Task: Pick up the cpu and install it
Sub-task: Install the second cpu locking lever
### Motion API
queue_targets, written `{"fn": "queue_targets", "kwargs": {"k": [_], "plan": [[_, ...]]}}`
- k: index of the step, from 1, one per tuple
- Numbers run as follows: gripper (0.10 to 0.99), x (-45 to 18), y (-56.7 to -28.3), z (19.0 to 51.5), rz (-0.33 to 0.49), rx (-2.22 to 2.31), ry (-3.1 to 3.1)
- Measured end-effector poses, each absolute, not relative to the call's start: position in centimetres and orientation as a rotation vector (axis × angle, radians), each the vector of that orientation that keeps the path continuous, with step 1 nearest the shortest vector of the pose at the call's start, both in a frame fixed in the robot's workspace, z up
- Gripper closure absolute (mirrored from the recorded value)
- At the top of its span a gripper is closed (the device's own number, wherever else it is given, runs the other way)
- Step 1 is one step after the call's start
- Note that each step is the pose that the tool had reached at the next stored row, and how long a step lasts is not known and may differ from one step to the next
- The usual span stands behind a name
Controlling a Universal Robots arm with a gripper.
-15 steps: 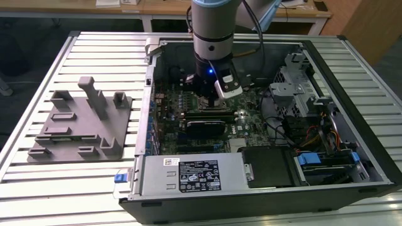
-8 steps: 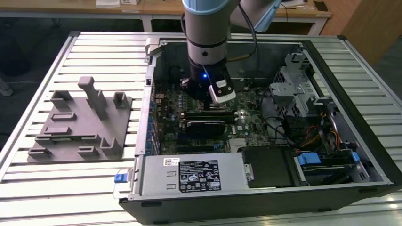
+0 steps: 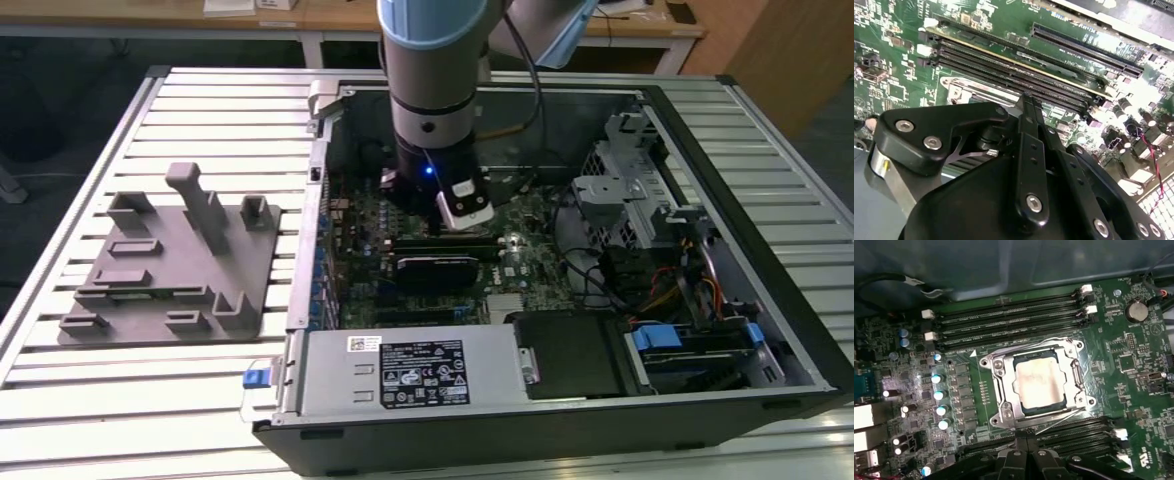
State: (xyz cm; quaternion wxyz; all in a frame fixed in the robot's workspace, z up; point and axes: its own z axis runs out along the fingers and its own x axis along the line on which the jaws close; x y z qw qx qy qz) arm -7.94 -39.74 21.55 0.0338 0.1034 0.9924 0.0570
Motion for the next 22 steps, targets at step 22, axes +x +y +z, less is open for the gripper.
{"fn": "queue_targets", "kwargs": {"k": [22], "plan": [[0.98, -9.3, -42.0, 20.2, 0.422, 0.326, 3.045]]}}
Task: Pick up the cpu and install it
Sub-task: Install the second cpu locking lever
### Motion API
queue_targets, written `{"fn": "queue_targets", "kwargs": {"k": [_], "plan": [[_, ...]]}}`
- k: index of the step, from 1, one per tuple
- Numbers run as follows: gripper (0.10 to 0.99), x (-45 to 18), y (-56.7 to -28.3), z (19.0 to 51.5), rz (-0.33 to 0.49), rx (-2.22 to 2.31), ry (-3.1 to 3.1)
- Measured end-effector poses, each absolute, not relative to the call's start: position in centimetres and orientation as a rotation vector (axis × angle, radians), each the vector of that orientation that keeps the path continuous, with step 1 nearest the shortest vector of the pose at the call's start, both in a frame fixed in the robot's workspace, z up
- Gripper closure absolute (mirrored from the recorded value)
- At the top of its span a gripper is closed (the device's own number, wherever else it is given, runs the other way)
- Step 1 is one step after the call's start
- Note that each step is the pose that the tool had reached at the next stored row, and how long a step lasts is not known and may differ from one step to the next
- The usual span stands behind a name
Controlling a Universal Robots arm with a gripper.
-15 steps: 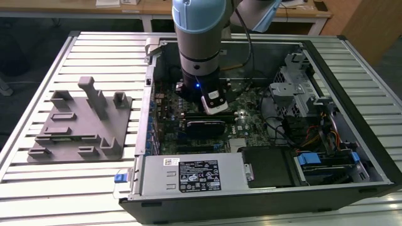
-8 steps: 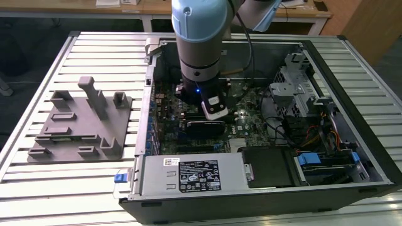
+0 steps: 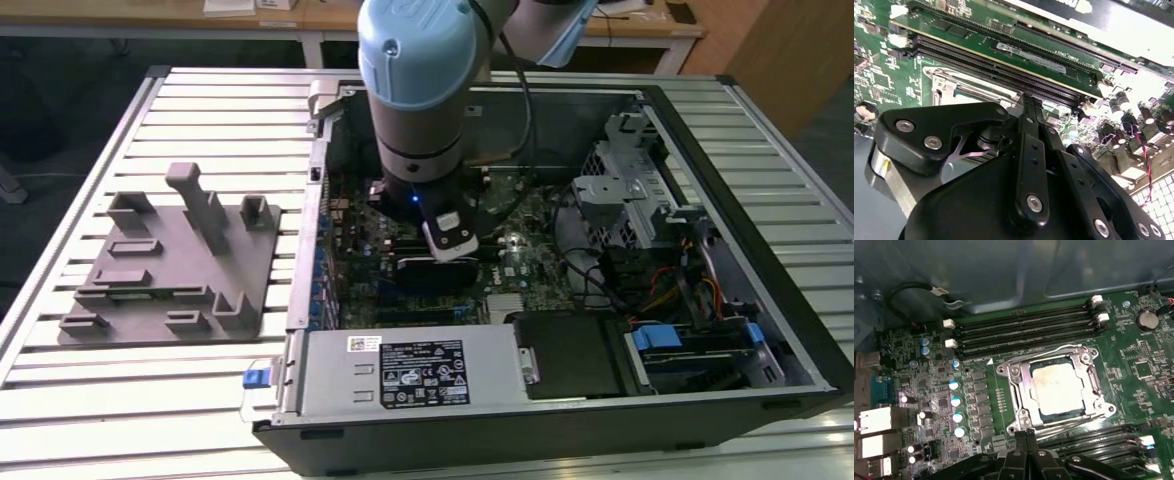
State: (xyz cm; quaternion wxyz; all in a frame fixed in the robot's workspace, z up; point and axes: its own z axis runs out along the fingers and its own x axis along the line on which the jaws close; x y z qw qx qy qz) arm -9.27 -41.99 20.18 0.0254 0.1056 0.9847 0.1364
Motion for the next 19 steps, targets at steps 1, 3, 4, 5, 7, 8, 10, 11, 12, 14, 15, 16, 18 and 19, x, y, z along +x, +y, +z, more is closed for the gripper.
{"fn": "queue_targets", "kwargs": {"k": [1, 3, 4, 5, 7, 8, 10, 11, 12, 14, 15, 16, 18, 19], "plan": [[0.98, -9.4, -42.0, 20.1, 0.431, 0.327, 3.044], [0.98, -9.5, -42.0, 19.9, 0.448, 0.327, 3.043], [0.98, -9.6, -42.0, 19.8, 0.454, 0.327, 3.042], [0.98, -9.6, -42.0, 19.7, 0.459, 0.327, 3.042], [0.98, -9.6, -42.0, 19.3, 0.466, 0.328, 3.041], [0.98, -9.6, -42.0, 19.2, 0.47, 0.328, 3.041], [0.98, -9.7, -42.0, 19.0, 0.478, 0.328, 3.04], [0.98, -9.7, -42.0, 18.9, 0.482, 0.328, 3.039], [0.98, -9.7, -42.0, 18.9, 0.484, 0.328, 3.039], [0.98, -9.7, -42.0, 18.8, 0.485, 0.328, 3.039], [0.98, -9.7, -42.0, 18.8, 0.484, 0.329, 3.039], [0.98, -9.7, -42.0, 18.8, 0.485, 0.329, 3.039], [0.98, -9.8, -42.0, 18.8, 0.485, 0.328, 3.039], [0.98, -9.8, -42.0, 18.8, 0.484, 0.328, 3.039]]}}
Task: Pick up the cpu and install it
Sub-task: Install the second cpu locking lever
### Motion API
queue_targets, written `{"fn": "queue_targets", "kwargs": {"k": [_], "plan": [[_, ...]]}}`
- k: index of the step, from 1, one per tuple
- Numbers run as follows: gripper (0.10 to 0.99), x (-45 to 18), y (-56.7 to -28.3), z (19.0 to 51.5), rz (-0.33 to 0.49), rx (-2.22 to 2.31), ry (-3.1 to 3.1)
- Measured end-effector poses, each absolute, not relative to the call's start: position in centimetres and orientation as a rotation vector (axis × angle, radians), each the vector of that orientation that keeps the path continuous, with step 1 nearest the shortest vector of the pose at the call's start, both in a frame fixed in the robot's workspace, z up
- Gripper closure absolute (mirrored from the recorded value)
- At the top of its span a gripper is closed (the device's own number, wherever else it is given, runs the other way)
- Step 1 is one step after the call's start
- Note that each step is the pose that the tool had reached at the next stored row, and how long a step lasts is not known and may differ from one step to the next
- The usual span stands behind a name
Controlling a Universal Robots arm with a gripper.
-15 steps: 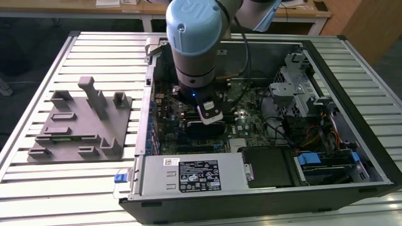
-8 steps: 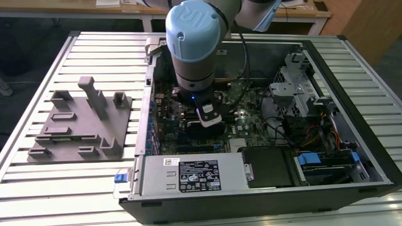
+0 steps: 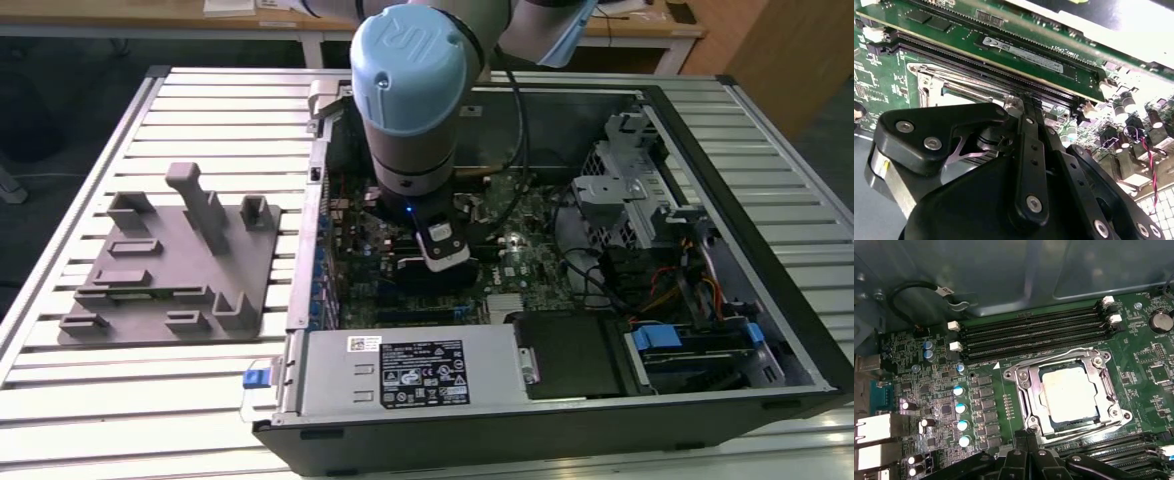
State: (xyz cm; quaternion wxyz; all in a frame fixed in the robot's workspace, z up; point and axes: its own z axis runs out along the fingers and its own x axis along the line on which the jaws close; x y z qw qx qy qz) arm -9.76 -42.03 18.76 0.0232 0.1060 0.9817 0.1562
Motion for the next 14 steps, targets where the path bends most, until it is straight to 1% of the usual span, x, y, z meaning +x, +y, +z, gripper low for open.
{"fn": "queue_targets", "kwargs": {"k": [3, 10, 12, 14], "plan": [[0.98, -9.8, -42.0, 19.2, 0.482, 0.328, 3.039], [0.98, -9.8, -42.0, 21.8, 0.481, 0.328, 3.04], [0.98, -9.8, -42.0, 22.2, 0.467, 0.331, 3.04], [0.98, -9.7, -42.0, 22.2, 0.434, 0.338, 3.041]]}}
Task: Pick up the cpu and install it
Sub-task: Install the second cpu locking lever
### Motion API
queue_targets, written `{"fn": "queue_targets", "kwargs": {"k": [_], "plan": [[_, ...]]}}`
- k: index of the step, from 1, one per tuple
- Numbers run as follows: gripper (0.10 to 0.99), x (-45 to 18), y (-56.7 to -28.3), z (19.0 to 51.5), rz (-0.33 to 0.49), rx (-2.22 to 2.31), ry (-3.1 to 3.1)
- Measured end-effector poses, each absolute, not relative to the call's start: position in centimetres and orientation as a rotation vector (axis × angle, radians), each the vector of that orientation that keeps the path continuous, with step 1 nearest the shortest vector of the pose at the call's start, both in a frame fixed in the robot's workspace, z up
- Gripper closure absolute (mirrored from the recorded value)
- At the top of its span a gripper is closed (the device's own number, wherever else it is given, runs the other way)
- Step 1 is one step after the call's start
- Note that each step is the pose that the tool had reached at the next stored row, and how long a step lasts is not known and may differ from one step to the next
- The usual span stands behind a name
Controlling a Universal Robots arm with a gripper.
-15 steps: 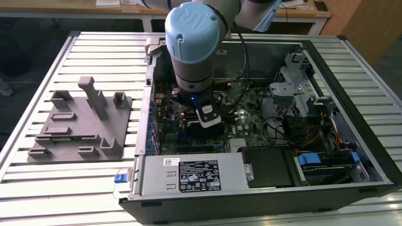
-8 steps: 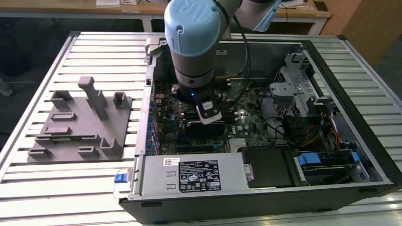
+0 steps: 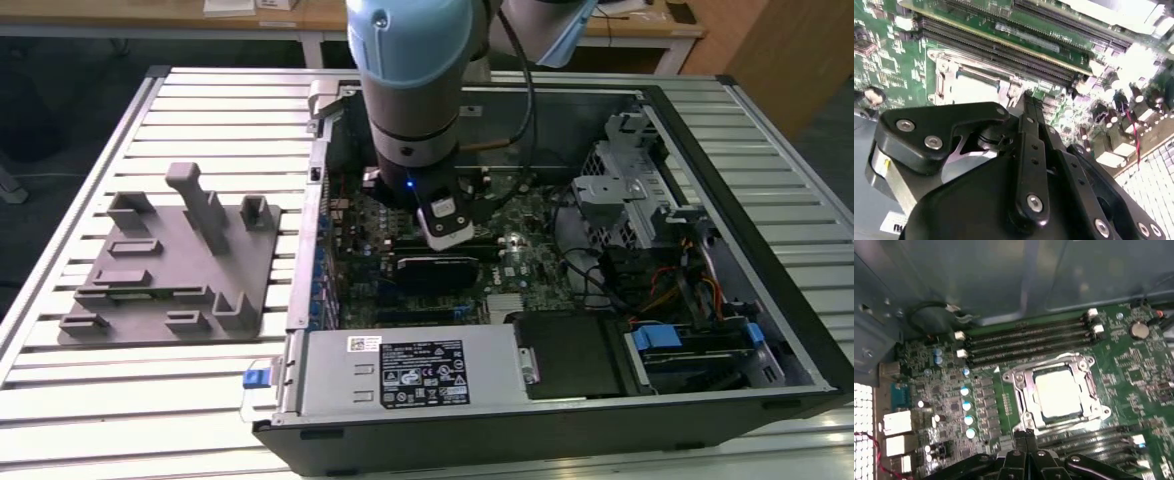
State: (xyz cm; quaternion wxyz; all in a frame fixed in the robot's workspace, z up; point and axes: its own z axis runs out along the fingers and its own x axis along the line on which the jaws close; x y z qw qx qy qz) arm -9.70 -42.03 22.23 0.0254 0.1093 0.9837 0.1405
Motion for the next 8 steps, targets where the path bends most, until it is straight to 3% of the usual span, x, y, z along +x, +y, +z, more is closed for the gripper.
{"fn": "queue_targets", "kwargs": {"k": [8], "plan": [[0.98, -7.8, -42.0, 22.2, 0.411, 0.354, 3.04]]}}
